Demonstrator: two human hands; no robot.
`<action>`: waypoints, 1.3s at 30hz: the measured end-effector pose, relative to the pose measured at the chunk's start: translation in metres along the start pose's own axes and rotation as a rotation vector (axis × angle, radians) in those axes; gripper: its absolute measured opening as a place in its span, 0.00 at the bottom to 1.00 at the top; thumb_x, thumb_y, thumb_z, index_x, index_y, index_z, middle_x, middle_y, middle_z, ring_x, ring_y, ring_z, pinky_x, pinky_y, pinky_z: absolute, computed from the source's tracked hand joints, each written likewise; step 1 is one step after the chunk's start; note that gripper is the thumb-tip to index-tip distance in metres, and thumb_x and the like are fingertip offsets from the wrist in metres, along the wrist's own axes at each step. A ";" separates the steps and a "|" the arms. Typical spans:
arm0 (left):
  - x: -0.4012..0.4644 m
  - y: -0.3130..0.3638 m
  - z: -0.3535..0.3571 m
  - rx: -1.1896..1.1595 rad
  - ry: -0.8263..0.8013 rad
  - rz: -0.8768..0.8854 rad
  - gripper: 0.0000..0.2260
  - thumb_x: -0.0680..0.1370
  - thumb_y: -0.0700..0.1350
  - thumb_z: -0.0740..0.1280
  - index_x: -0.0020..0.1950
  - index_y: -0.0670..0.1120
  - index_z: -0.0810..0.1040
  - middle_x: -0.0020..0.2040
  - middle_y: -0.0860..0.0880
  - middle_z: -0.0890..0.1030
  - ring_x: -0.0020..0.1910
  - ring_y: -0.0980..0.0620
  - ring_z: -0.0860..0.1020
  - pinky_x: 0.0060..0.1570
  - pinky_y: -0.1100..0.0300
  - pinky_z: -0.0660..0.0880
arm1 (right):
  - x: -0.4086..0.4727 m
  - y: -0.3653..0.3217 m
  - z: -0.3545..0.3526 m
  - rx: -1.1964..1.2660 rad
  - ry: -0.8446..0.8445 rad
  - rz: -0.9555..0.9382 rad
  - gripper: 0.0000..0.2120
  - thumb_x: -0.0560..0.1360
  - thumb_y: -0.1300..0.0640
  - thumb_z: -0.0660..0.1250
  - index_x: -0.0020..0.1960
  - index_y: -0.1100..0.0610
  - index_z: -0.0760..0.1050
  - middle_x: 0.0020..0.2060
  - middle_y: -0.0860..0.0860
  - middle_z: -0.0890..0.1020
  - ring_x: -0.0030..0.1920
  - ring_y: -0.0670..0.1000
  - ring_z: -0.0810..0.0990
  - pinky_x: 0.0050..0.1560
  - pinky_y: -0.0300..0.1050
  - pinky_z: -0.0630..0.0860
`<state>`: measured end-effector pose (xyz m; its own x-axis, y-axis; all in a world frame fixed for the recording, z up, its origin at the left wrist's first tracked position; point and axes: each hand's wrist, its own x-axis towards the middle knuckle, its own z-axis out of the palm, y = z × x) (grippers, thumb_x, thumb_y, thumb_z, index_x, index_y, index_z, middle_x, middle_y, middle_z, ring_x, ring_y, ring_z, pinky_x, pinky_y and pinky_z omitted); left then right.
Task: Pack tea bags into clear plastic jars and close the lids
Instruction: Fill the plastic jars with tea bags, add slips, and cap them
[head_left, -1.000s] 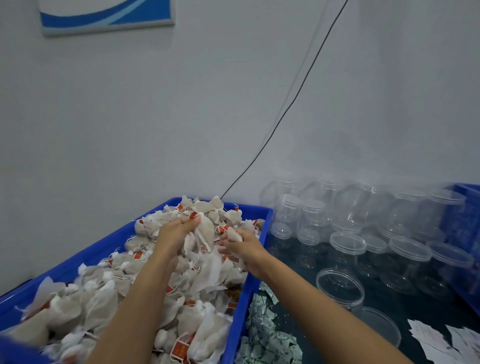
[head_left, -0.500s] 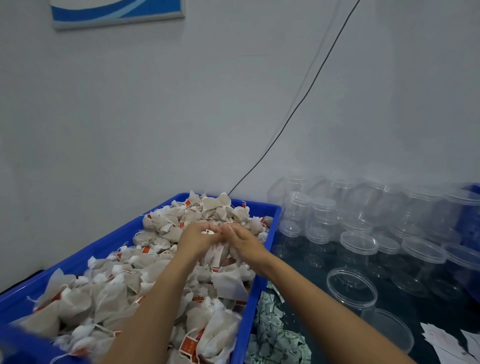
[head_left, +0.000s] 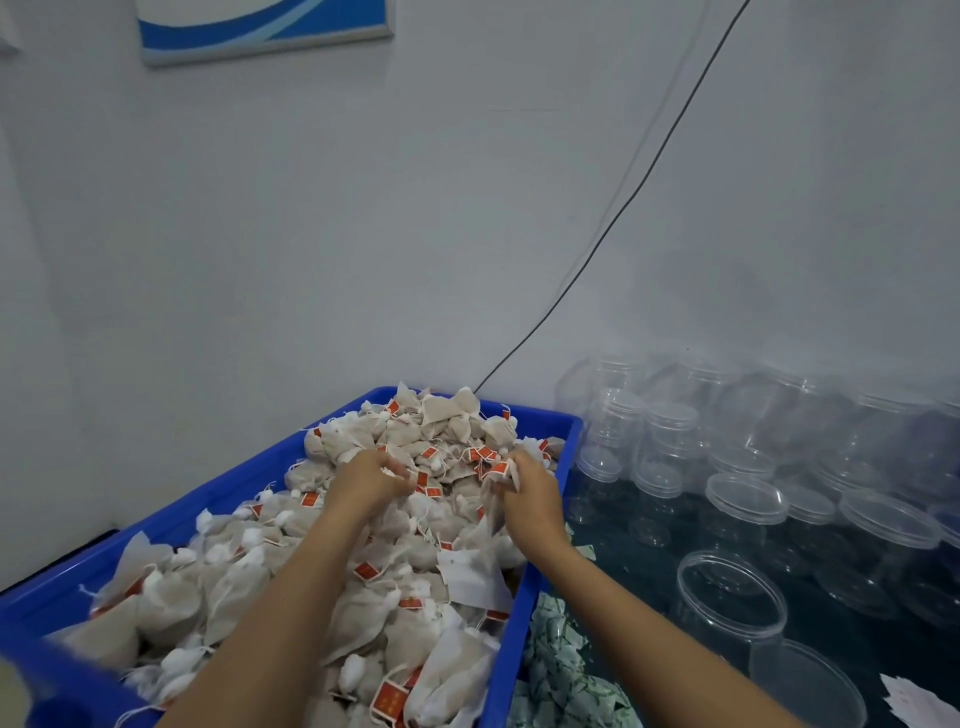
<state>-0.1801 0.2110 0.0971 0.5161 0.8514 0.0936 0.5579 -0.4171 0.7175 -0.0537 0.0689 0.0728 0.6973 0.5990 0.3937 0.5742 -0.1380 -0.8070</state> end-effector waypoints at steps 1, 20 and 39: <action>0.003 -0.005 0.005 0.084 -0.018 0.012 0.07 0.75 0.45 0.72 0.52 0.48 0.81 0.68 0.47 0.75 0.61 0.48 0.76 0.51 0.57 0.73 | 0.000 0.001 0.001 -0.017 -0.003 0.010 0.11 0.79 0.66 0.59 0.44 0.52 0.72 0.38 0.48 0.78 0.42 0.49 0.79 0.42 0.41 0.78; 0.013 -0.019 0.018 0.373 0.111 0.056 0.10 0.76 0.55 0.69 0.51 0.50 0.81 0.51 0.52 0.81 0.49 0.53 0.79 0.51 0.57 0.77 | -0.005 0.003 -0.001 -0.011 -0.040 0.033 0.12 0.80 0.64 0.58 0.41 0.50 0.69 0.39 0.48 0.77 0.38 0.43 0.76 0.34 0.32 0.70; -0.108 0.170 0.071 -0.628 -0.215 0.389 0.06 0.79 0.44 0.66 0.44 0.42 0.77 0.39 0.49 0.78 0.40 0.53 0.75 0.40 0.60 0.70 | -0.042 -0.006 -0.233 0.330 0.006 0.096 0.04 0.72 0.60 0.72 0.45 0.59 0.79 0.33 0.50 0.81 0.30 0.43 0.78 0.28 0.36 0.73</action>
<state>-0.0945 0.0258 0.1598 0.7506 0.5731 0.3288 -0.1297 -0.3602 0.9238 0.0139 -0.1393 0.1639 0.7447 0.5907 0.3108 0.3366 0.0697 -0.9391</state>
